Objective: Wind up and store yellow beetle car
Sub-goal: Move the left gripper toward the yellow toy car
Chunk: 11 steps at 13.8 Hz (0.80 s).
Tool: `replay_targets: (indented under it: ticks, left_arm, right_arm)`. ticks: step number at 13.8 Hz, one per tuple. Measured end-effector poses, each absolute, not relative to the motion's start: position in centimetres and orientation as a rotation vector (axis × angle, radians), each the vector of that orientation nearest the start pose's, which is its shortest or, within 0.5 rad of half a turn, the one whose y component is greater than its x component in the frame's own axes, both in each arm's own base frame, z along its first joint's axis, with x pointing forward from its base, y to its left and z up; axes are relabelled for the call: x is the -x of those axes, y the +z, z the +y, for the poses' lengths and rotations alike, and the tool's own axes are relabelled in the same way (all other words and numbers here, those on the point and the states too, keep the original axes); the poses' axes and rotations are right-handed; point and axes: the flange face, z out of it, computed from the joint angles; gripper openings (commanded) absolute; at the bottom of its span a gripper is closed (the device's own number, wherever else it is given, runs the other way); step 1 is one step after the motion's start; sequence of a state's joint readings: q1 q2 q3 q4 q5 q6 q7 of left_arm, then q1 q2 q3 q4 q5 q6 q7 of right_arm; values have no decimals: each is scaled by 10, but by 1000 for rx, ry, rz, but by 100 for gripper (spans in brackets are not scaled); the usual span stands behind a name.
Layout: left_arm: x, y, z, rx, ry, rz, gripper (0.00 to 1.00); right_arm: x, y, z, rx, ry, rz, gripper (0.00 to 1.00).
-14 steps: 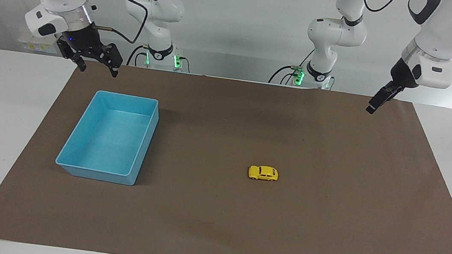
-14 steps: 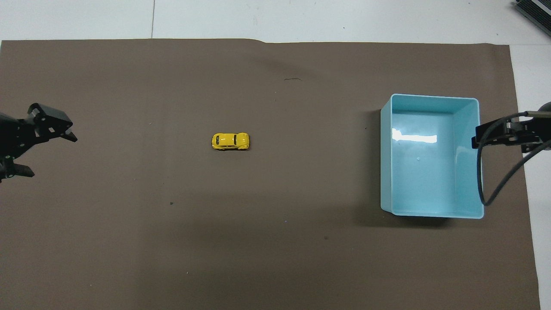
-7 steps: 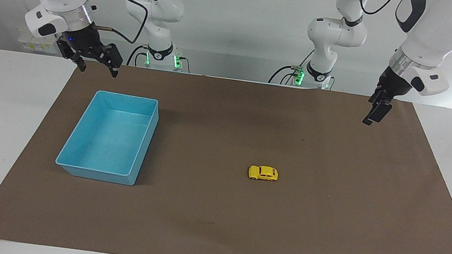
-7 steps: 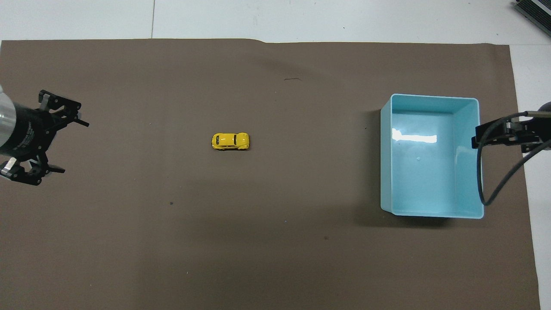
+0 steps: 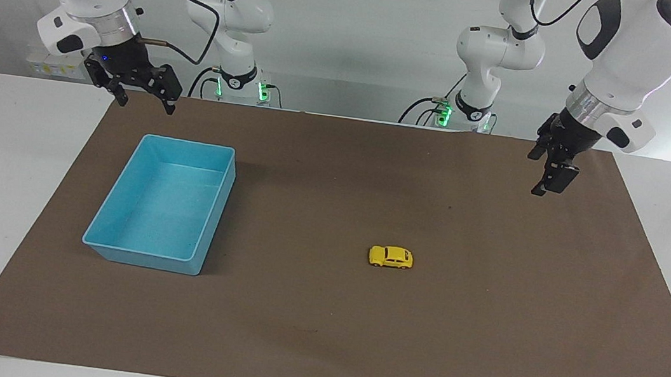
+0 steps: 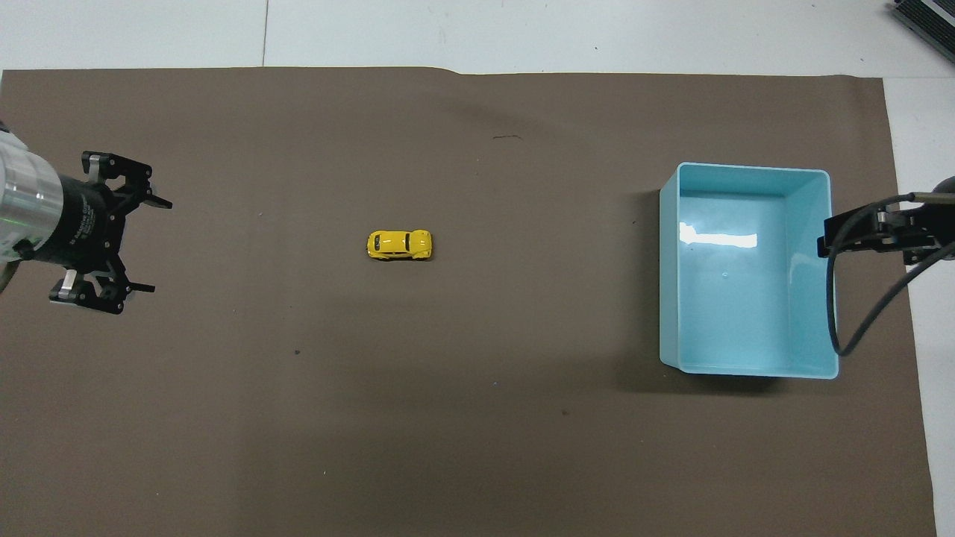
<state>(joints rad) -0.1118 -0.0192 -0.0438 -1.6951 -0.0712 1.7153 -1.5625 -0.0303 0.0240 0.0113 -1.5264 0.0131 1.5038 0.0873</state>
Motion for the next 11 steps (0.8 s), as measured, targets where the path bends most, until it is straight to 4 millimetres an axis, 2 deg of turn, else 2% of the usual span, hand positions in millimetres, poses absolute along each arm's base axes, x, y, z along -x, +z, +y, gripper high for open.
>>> replay_targets:
  ticks: [6,11]
  left_arm:
    - [-558,578,-105,2342,32,-2254,100]
    - [-569,543,-143,2305,81,-2270,100]
  right_arm:
    - [-555,626,-9,3125,74,165,100]
    - [-555,626,-9,3125,74,165,100]
